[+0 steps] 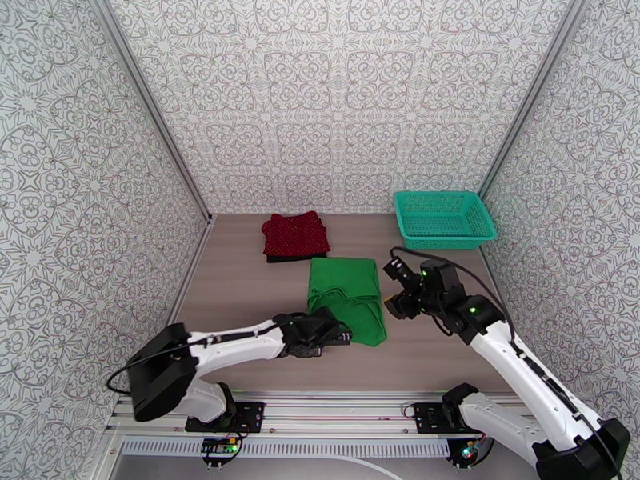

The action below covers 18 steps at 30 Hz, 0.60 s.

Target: Fold and stack the mixed laundry pile

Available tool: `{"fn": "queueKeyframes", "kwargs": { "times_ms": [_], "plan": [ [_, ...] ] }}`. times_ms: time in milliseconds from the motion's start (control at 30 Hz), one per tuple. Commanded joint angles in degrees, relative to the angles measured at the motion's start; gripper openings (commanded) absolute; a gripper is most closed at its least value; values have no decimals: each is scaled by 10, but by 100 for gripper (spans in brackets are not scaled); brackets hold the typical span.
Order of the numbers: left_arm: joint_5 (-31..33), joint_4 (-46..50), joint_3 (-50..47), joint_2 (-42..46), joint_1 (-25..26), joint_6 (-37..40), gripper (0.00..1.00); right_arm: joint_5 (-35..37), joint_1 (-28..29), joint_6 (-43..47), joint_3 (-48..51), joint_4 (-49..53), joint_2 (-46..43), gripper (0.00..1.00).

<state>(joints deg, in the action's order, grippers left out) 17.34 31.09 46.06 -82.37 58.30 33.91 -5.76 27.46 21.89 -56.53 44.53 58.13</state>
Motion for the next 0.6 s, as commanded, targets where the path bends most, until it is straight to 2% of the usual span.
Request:
{"fn": "queueKeyframes", "kwargs": {
  "times_ms": [0, 100, 233, 400, 567],
  "plan": [
    [13, 23, -11, 26, 12, -40, 0, 35, 60, 183, -14, 123, 14, 66],
    [7, 38, -13, 31, 30, -46, 0, 100, 133, 288, 15, 152, 33, 69],
    [-1, 37, -17, 18, 46, -45, 0, 122, 202, 340, 48, 139, 65, 69],
    [-4, 33, -14, 12, 49, -47, 0, 127, 234, 373, 85, 104, 104, 71],
    [0, 31, -17, 19, 49, -46, 0, 127, 238, 378, 97, 38, 170, 70]
  ]
}}
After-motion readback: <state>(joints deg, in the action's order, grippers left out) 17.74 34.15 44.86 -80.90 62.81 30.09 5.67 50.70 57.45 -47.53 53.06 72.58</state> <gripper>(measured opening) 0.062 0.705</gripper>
